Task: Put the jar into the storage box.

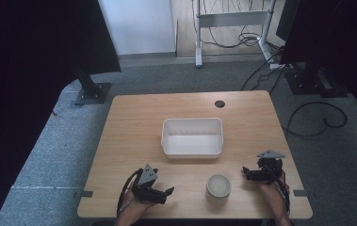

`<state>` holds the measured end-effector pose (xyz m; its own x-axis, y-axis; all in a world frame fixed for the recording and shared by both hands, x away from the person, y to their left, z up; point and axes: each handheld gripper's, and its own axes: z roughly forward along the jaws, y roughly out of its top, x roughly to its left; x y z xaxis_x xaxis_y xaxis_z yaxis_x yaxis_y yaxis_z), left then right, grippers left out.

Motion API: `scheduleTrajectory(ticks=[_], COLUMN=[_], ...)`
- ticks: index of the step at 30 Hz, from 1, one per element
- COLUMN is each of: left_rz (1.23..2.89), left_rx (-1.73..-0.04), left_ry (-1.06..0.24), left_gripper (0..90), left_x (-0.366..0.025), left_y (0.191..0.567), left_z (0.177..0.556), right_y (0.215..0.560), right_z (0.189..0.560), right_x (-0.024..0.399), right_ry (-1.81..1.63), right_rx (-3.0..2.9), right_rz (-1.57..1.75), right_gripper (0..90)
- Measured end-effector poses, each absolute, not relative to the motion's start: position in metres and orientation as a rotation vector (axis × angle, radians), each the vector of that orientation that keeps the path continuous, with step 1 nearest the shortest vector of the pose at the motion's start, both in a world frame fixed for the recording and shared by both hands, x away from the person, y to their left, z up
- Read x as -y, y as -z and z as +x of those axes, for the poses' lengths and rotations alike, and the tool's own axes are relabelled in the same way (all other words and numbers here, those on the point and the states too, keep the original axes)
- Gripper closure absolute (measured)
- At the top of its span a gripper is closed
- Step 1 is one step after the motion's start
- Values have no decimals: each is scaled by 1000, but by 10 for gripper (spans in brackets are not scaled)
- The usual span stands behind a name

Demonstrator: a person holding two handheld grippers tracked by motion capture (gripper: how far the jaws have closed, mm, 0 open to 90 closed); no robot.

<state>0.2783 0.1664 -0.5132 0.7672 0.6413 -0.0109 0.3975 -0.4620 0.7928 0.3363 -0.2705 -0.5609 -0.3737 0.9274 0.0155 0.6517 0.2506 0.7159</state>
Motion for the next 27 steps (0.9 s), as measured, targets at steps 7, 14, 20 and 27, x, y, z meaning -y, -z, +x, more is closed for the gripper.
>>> scheduleTrajectory(ticks=[7,14,20,27], left_rz=[2130,2139,2142,2145], left_rx=[-721,-669,-626,-575], left_ry=[-344,-318,-300,-276], left_gripper=[43,40,39,36], left_x=[-152,-136,-122,-105], left_y=[512,510,508,505], left_z=[275,271,268,265], right_y=[561,561,561,561], right_z=[336,336,336,336], right_x=[270,270,270,270], right_ry=[-907,-908,-909,-909], right_rx=[-2119,-2122,-2123,-2124], right_rz=[1437,1435,1434,1433], right_gripper=[9,9,9,9])
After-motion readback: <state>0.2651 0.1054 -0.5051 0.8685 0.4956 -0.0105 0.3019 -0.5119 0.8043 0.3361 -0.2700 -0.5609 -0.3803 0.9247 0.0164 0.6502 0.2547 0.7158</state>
